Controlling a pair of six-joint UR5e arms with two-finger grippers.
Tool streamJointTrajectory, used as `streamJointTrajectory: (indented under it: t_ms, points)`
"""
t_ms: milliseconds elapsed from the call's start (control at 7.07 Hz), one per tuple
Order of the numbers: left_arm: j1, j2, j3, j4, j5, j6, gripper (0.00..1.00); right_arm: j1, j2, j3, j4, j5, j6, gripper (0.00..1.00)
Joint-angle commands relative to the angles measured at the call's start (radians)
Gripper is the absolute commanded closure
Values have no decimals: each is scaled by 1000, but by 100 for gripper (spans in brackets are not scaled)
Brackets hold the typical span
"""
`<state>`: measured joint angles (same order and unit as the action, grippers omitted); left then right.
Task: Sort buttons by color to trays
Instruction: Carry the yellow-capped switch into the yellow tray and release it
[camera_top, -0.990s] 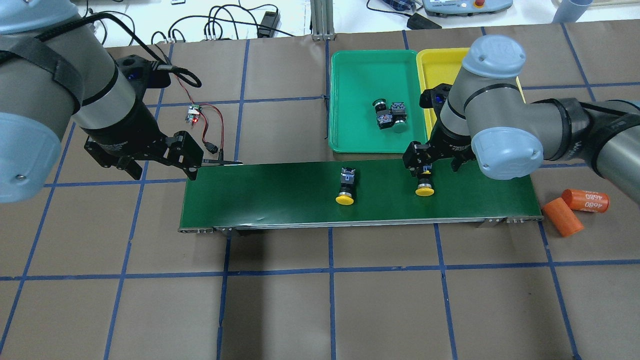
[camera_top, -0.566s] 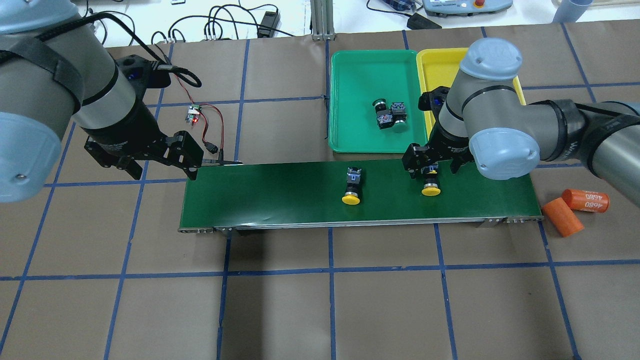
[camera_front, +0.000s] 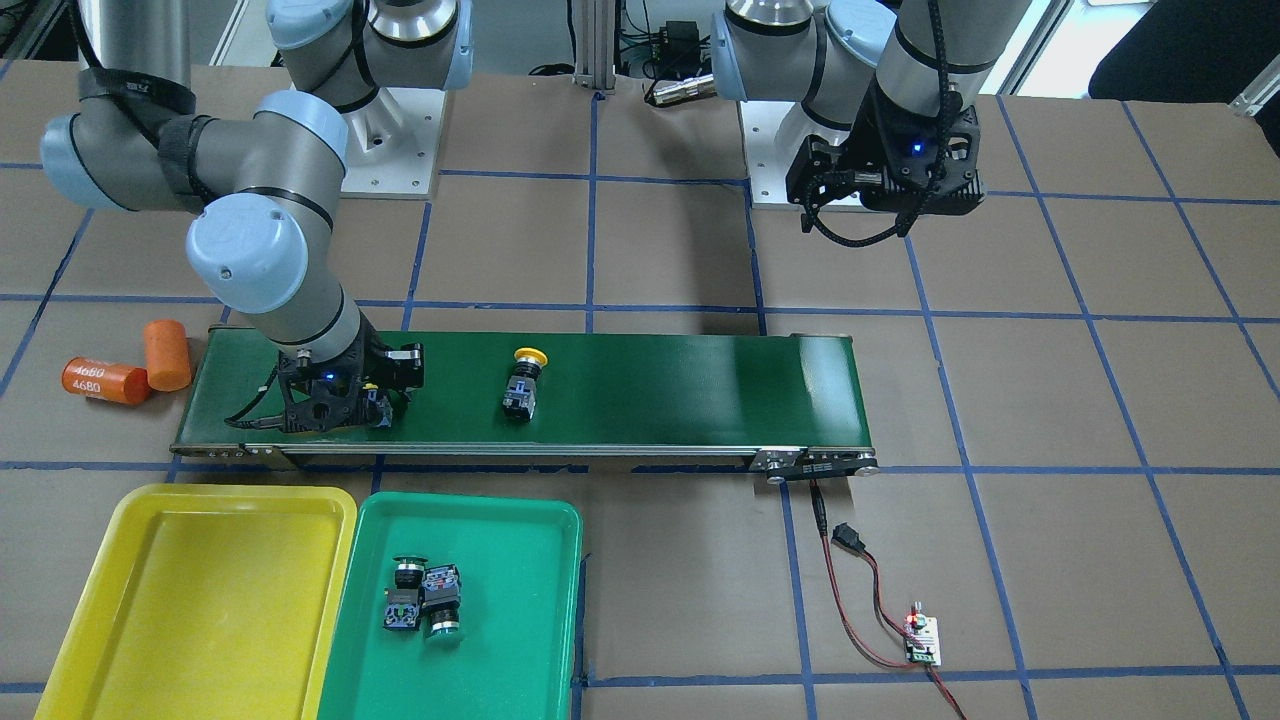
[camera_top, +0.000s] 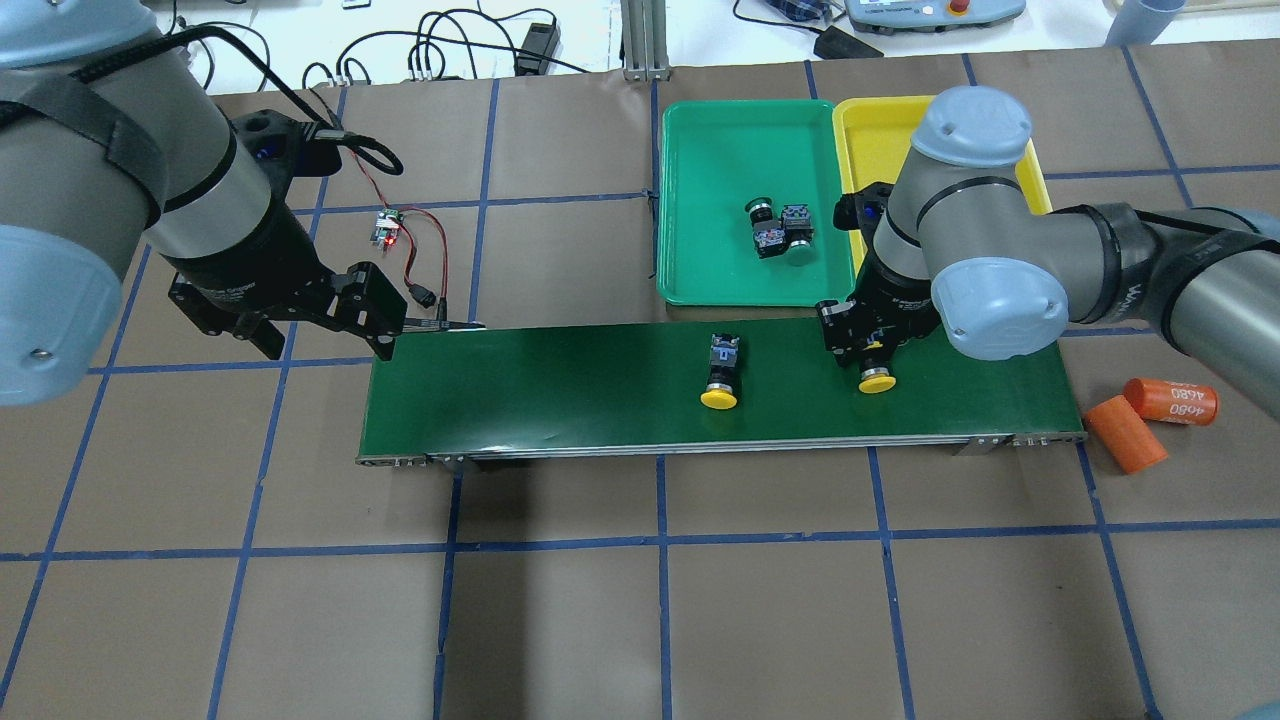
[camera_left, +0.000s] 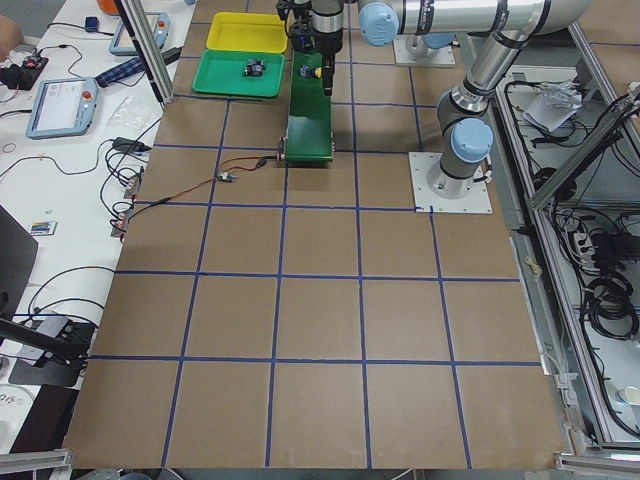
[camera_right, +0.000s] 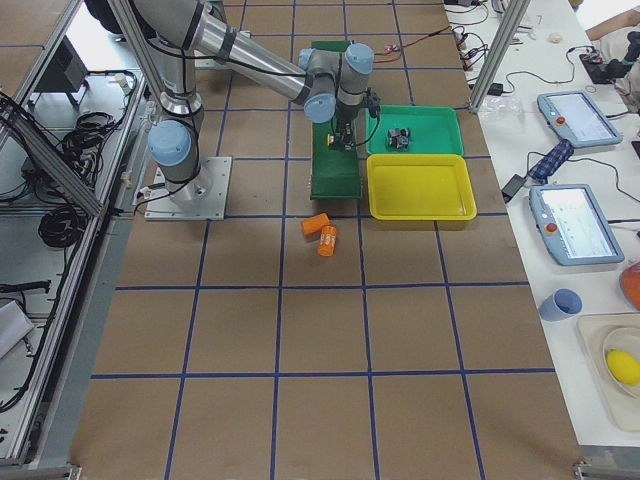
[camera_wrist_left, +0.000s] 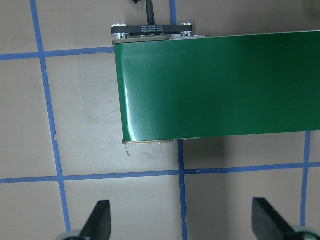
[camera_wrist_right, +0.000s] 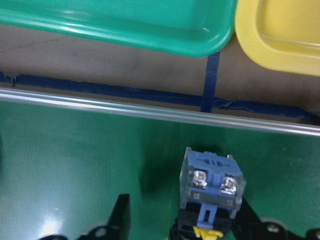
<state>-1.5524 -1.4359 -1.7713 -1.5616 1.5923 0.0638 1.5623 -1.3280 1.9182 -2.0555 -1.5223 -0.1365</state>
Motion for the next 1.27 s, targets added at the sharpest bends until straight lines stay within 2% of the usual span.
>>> streamJointTrajectory:
  t_ms: [0,141,566,849,990,1132]
  points:
    - [0,-1,0,0,0,-1,0,-7,3,-16,-8,-1,-6,80]
    - [0,0,0,2,0,1,0,-30,19,-62,-9,1,-12,80]
    - [0,-1,0,0,0,1,0,-215,209,-360,24,14,-130,75]
    - [-2,-1,1,3,-2,-2,0,-249,327,-506,32,17,-271,75]
    - [-2,0,0,2,0,-1,0,-252,343,-522,34,22,-271,60]
    - [-2,-3,0,2,0,1,0,-255,343,-522,46,30,-267,1]
